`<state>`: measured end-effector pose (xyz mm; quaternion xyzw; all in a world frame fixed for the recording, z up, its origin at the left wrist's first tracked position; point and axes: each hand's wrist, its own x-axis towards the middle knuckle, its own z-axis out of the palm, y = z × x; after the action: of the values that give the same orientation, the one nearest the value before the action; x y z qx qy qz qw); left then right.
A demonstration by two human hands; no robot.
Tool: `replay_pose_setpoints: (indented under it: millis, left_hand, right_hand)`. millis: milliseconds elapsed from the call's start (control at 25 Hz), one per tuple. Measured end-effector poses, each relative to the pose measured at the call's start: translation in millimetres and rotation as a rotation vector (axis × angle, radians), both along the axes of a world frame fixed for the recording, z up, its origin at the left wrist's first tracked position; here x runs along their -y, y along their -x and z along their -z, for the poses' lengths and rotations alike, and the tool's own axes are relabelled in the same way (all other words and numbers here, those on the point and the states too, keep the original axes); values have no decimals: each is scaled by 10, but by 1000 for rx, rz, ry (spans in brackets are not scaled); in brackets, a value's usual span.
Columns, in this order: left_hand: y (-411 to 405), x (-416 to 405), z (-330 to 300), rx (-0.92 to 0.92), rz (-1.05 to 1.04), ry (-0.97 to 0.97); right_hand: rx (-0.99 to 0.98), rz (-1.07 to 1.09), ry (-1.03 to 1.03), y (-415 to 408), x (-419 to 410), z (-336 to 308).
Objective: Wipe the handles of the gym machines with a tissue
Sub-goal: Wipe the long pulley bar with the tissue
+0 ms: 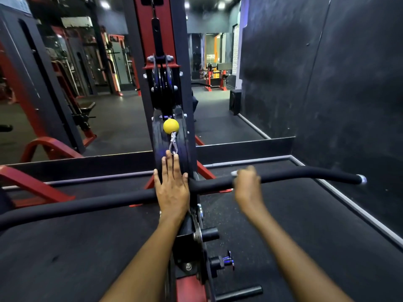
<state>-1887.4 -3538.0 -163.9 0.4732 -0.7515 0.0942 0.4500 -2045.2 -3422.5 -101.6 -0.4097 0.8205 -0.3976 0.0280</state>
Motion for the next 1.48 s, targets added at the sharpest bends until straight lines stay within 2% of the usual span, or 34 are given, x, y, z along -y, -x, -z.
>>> replay_pose_setpoints:
  millis: [40,120,160,240,360,440,520,600,680,760,920,1000,1080,1160,1200,1240,1320,1480]
  left_hand:
    - [-2,-3,-1,-4,1,-4]
    - [-11,-3,-11,-10,6,-13]
    - [-14,-9,-15,-7,8,-13]
    - [-14,-16,-11,7,1,-4]
    - [-1,12,4,18,-2,4]
    - [0,30,10,12,-2,4]
    - [-2,28,10,17,1,8]
    - [-6,12,2,17,-2,8]
    - [-18,4,-3,8,3,0]
    - [-23,4,4,10,9,0]
    - [-5,11,0,20,10,-1]
    - [-3,17,-1,18,4,0]
    - [-1,16,-3,17,9,-1]
    - [-3,9,-6,11,4,-7]
    - [-17,11,-4,11,6,-10]
    - [-21,-1,-9,14,13,-14]
    - [-21,-14,-21,21,19,-13]
    - [-37,-10,-39,36,28,-51]
  right_hand:
    - [45,-160,24,-305,92,7]
    - [-42,-479,76,-730,108,81]
    - [-69,-495,99,-704,64,125]
    - [-74,-326,82,-306,-64,59]
    - [110,92,136,504,-318,19]
    - [115,225,139,594,-269,43]
    - [44,14,75,133,-69,32]
    - [145,-278,24,-464,102,-37]
    - [137,-423,50,-693,113,-22]
    - [60,-374,35,-365,-12,-5]
    - [87,91,108,580,-360,-18]
    - [-7,203,31,497,-205,0]
    - [71,27,-24,-42,79,18]
    - [245,-297,42,-557,222,26]
    - [235,-417,54,-641,204,52]
    - [193,-442,42,-557,121,63]
    - [150,-325,70,-98,-93,7]
    - [196,54,149,977,-376,-4]
